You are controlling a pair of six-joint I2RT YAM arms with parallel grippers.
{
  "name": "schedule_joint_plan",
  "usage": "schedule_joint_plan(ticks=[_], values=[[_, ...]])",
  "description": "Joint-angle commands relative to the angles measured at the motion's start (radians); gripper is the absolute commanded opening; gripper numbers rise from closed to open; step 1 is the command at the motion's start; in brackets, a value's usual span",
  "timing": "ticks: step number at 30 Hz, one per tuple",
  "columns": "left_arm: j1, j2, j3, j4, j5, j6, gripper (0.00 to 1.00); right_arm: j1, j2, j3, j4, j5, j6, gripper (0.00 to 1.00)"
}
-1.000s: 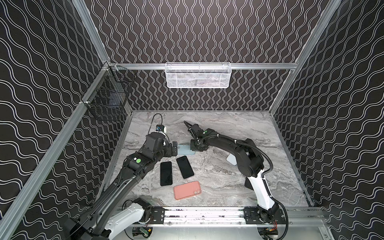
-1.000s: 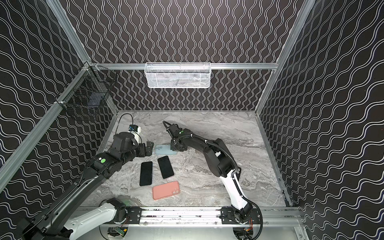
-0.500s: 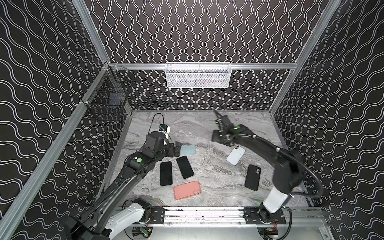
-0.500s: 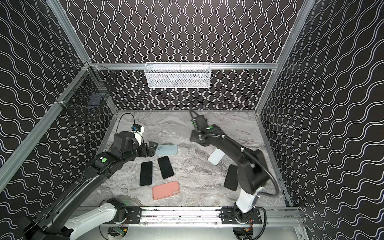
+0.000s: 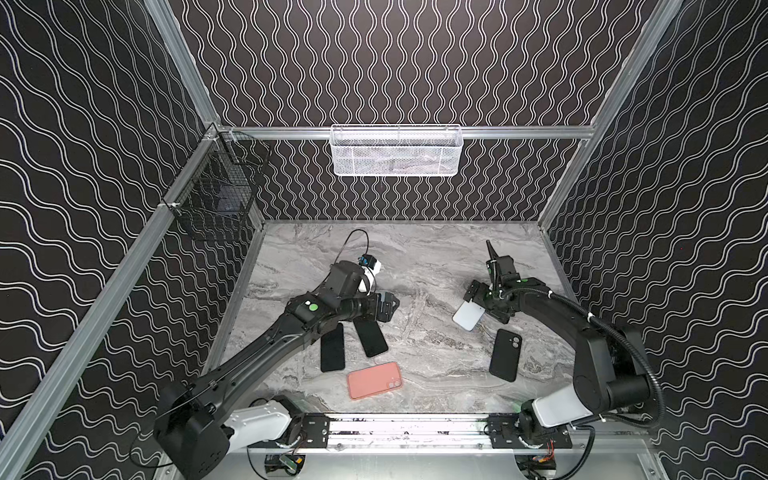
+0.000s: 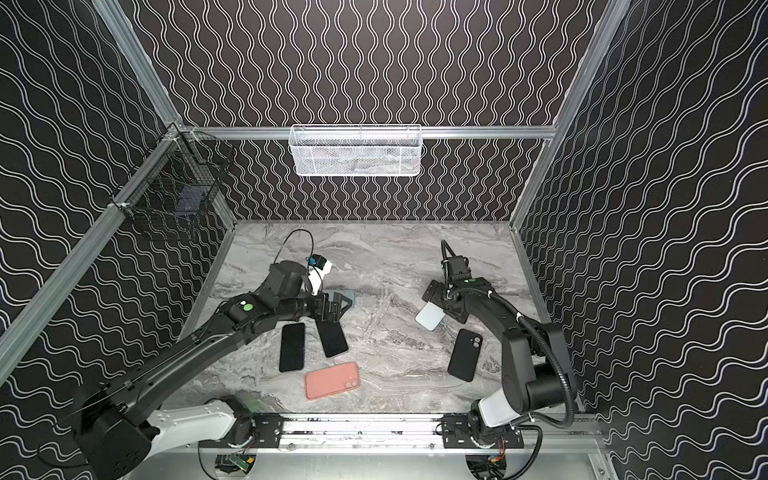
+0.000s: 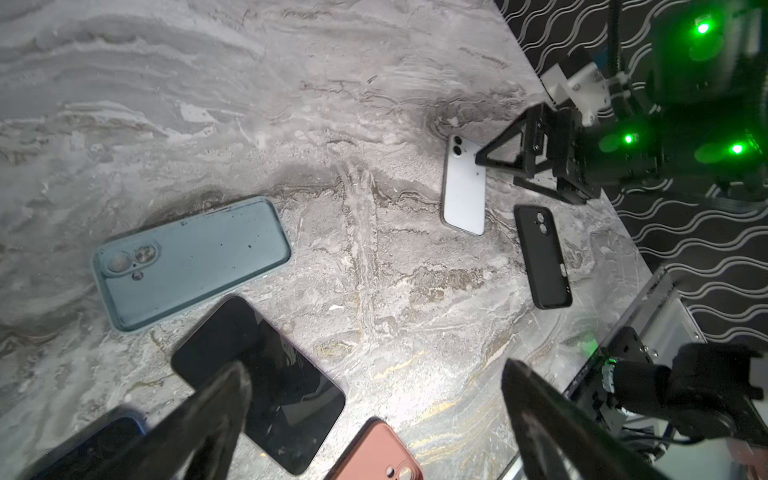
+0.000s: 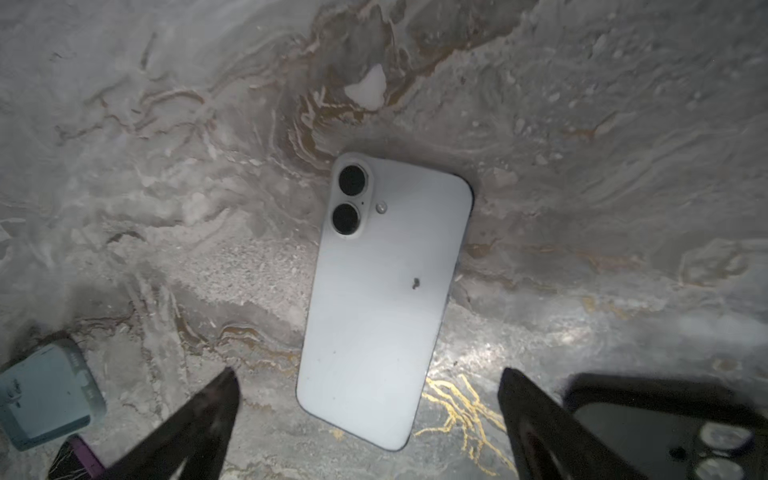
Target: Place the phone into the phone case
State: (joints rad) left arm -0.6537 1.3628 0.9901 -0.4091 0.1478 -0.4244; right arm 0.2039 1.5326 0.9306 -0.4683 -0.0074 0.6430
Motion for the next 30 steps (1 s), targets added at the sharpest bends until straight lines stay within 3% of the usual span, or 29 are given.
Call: schedule_joint_plan(ticks=[1, 8, 19, 22, 30], values=[[-0.007, 0.037, 0.009, 0.077, 0.048, -0.067, 0.99, -0.022, 0.004, -0.031, 0.084, -0.032, 0.01, 1.0], [-0.012, 0.096, 0.03, 0.082, 0.063, -0.069, 0.99, -0.058, 0.054, -0.073, 0.184, -0.094, -0.009, 0.99], [-0.013, 0.063, 0.018, 0.066, 0.001, -0.091, 0.99, -0.056, 0.232, 0.021, 0.241, -0.181, -0.066, 0.99], [-0.011, 0.048, 0.008, 0.063, -0.027, -0.098, 0.99, -0.029, 0.268, 0.046, 0.257, -0.225, -0.067, 0.99], [-0.008, 0.003, -0.004, 0.044, -0.083, -0.114, 0.99, 0.16, 0.358, 0.151, 0.243, -0.21, -0.05, 0.99]])
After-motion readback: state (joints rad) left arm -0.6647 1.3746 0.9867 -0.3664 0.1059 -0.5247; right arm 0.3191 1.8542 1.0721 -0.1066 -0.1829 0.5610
